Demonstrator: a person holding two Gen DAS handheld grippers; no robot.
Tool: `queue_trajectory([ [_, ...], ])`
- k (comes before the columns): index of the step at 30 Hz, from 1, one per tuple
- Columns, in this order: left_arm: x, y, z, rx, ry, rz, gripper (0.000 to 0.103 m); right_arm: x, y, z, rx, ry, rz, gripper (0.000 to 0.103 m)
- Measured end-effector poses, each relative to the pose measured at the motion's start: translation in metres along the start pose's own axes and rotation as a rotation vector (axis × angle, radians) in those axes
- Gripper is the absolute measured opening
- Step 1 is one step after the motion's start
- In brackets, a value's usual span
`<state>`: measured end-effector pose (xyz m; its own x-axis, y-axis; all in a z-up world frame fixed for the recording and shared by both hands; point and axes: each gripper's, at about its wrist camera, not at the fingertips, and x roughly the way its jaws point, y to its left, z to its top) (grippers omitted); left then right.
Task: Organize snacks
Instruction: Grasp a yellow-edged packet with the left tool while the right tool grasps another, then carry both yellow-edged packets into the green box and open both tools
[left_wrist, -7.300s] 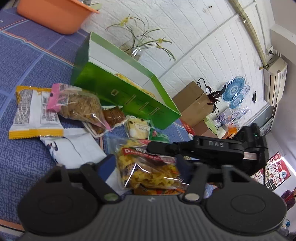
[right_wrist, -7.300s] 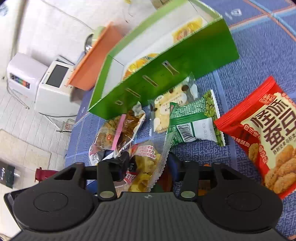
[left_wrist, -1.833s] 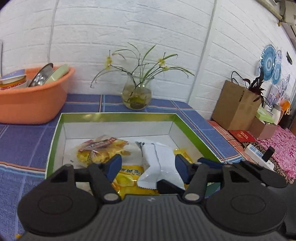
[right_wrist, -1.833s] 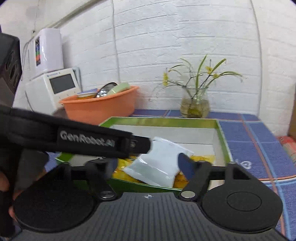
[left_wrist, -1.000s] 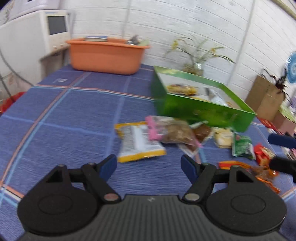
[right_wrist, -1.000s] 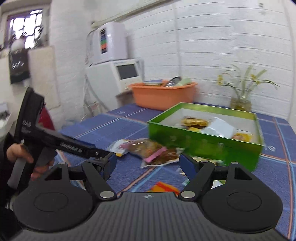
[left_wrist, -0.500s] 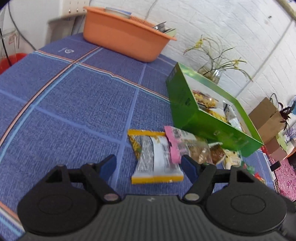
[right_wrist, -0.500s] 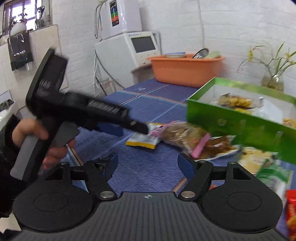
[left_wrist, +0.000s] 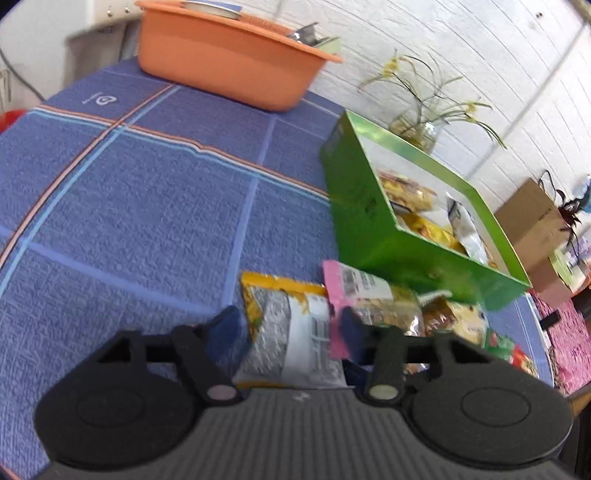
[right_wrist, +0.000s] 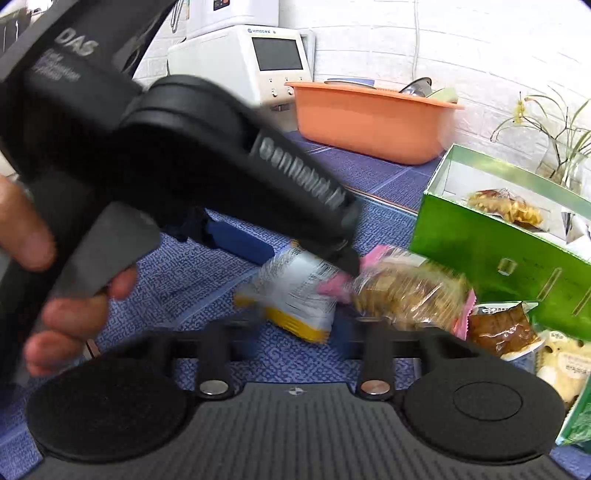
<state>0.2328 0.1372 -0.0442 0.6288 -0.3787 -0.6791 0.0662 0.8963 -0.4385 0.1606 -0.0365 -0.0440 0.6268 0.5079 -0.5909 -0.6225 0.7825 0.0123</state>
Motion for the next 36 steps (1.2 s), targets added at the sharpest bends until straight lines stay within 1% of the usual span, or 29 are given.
queue_trajectory([
  [1, -0.001, 0.0, -0.001, 0.004, 0.011, -0.016, 0.041, -0.003, 0.0, -0.001, 0.008, 0.003, 0.006, 0.051],
  [2, -0.002, -0.001, -0.004, 0.009, 0.017, -0.022, 0.036, -0.006, 0.0, -0.003, 0.012, 0.004, 0.01, 0.049],
  [3, -0.004, -0.002, -0.006, 0.017, 0.018, -0.018, 0.032, -0.009, 0.001, -0.005, 0.012, 0.003, 0.014, 0.047],
  [4, -0.005, -0.003, -0.009, 0.025, 0.022, -0.022, 0.032, -0.013, 0.001, -0.008, 0.013, 0.001, 0.021, 0.045],
  [7, -0.016, -0.006, -0.02, 0.036, 0.026, -0.02, 0.032, -0.025, 0.004, -0.015, 0.026, -0.002, 0.06, 0.043],
  [11, -0.049, -0.008, -0.047, 0.05, -0.034, -0.015, 0.032, -0.049, 0.017, -0.022, 0.024, -0.033, 0.125, 0.042],
  [13, -0.067, -0.01, -0.059, 0.055, -0.071, -0.011, 0.032, -0.064, 0.025, -0.027, -0.003, -0.061, 0.145, 0.042],
  [15, -0.084, -0.015, -0.068, 0.071, -0.104, -0.011, 0.032, -0.076, 0.035, -0.03, -0.04, -0.091, 0.146, 0.042],
  [18, -0.099, -0.026, -0.071, 0.112, -0.129, -0.013, 0.032, -0.093, 0.039, -0.032, -0.073, -0.131, 0.137, 0.042],
  [22, -0.102, -0.053, -0.066, 0.193, -0.154, -0.021, 0.032, -0.109, 0.025, -0.031, -0.061, -0.177, 0.096, 0.042],
  [26, -0.086, -0.087, -0.051, 0.266, -0.16, -0.074, 0.032, -0.12, 0.0, -0.024, -0.034, -0.214, 0.004, 0.042],
  [30, -0.059, -0.131, -0.025, 0.326, -0.151, -0.134, 0.032, -0.129, -0.039, -0.016, 0.0, -0.239, -0.08, 0.042],
  [33, -0.039, -0.162, -0.006, 0.368, -0.161, -0.154, 0.032, -0.132, -0.076, -0.005, 0.026, -0.26, -0.118, 0.042],
  [36, -0.016, -0.188, 0.012, 0.377, -0.173, -0.165, 0.032, -0.127, -0.106, 0.005, 0.029, -0.27, -0.152, 0.042],
])
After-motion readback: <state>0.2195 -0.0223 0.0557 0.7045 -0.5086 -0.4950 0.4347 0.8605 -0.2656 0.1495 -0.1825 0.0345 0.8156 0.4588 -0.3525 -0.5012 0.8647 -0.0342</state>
